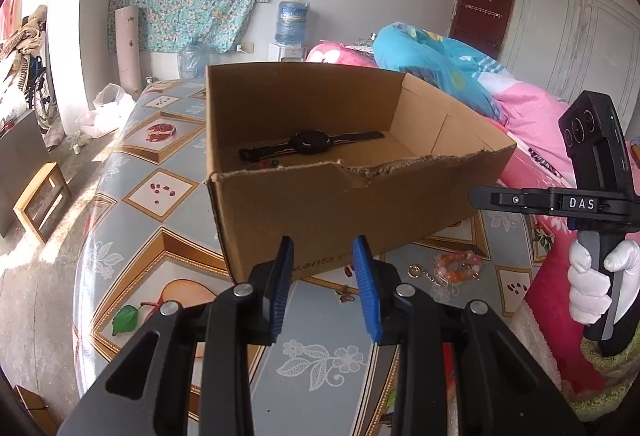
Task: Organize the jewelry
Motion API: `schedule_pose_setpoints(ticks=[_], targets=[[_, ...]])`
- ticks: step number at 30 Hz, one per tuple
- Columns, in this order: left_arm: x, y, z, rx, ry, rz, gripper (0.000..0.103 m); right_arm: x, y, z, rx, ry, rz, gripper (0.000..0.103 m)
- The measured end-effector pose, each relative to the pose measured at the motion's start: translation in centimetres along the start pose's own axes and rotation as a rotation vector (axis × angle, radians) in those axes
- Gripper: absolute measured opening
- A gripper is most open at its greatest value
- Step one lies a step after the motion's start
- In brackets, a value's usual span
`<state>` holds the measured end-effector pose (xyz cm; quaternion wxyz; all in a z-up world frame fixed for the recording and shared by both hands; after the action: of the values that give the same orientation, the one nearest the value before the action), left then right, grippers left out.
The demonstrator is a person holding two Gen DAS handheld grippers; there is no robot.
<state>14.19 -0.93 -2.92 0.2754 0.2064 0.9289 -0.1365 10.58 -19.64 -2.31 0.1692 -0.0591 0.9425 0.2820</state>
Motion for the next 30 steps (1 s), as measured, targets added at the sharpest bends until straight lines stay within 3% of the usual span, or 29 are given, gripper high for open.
schedule_pose_setpoints(ticks=[6, 13, 23, 30], targets=[[2.1, -2.3, 4.0, -0.059, 0.108, 0.083, 0.030, 3.5, 1.3, 1.9, -0.039, 0.072, 0.001, 0.021], [1.6, -1.2, 7.2, -0.117, 0.179, 0.079, 0.027, 5.8, 3.0, 3.1, -0.044, 0.109, -0.013, 0.021], [1.6, -2.0, 7.3, -0.132, 0.185, 0.116, 0.006, 6.5, 3.0, 1.9, -0.043, 0.084, -0.013, 0.021], [2.3, -1.8, 6.8, -0.116, 0.182, 0.083, 0.006, 6.6, 3.6, 1.4, -0.030, 0.066, -0.029, 0.021]])
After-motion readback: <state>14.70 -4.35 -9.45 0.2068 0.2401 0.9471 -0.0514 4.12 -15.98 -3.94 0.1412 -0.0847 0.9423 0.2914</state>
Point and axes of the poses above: each gripper's, at about its wrist camera, not at the fingertips, and z roughly the way its jaws point, y to its left, x to its underside, the point moved 9 cm from there along z, roughly the way its jaws point, and after that the axes turned 15 degrees about y, right-handed, at the moved point
